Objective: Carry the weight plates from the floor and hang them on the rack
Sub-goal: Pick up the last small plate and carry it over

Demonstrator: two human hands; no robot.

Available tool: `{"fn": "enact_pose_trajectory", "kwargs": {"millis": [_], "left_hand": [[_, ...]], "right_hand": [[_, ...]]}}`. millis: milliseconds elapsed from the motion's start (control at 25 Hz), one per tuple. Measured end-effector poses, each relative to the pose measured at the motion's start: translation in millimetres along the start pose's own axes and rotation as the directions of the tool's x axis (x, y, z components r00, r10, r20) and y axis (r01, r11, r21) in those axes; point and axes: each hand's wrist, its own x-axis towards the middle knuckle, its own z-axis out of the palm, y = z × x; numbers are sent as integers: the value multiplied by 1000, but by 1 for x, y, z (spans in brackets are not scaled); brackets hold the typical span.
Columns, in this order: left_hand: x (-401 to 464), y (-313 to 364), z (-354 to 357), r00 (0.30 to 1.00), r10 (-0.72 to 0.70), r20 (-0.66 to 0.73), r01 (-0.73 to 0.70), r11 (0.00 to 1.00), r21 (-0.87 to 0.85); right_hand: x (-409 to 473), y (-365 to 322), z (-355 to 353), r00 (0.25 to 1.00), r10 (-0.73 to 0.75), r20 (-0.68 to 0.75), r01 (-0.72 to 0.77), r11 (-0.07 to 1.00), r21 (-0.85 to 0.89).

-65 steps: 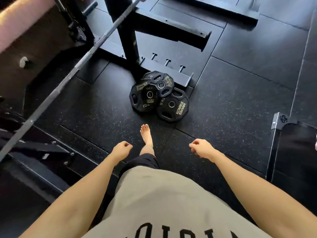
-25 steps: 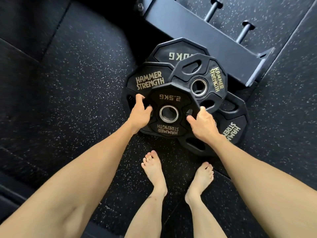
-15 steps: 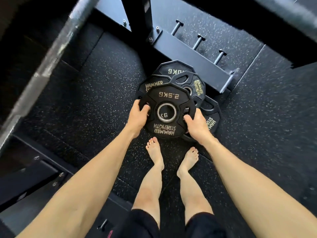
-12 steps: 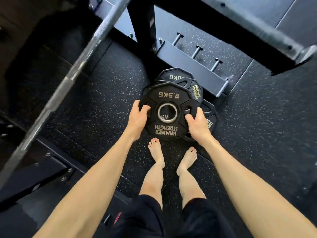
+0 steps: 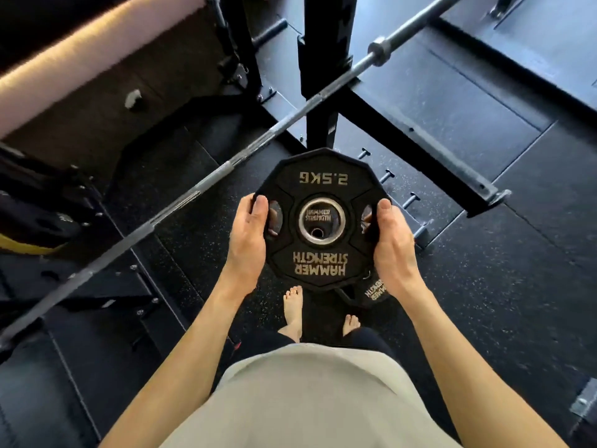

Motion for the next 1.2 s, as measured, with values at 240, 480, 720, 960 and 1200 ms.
{"fn": "enact_pose_trajectory", "kwargs": {"millis": [240,480,720,960,1200], "left_hand": [[-114,28,14,903,158,-401,-174,985,-5],[-260,22,16,629,160,-761,-264,964,-15],[-426,-3,-8,320,142,-937,-302,952,42],[-620,-47,-57,145,171,-975,-266,956,128],[-781,-76,-117,-6,120,-993,-229,966,118]], "right_hand": [[-40,-42,-25,932,-201,303,198,979,39],[-118,-52,-16,679,-298,671,292,948,125],[-253,-34,23,346,-303,888,364,916,171],[-439,16,51,120,-256,959,411,892,187],[-615,58,92,-11,-219,976,437,877,202]]}}
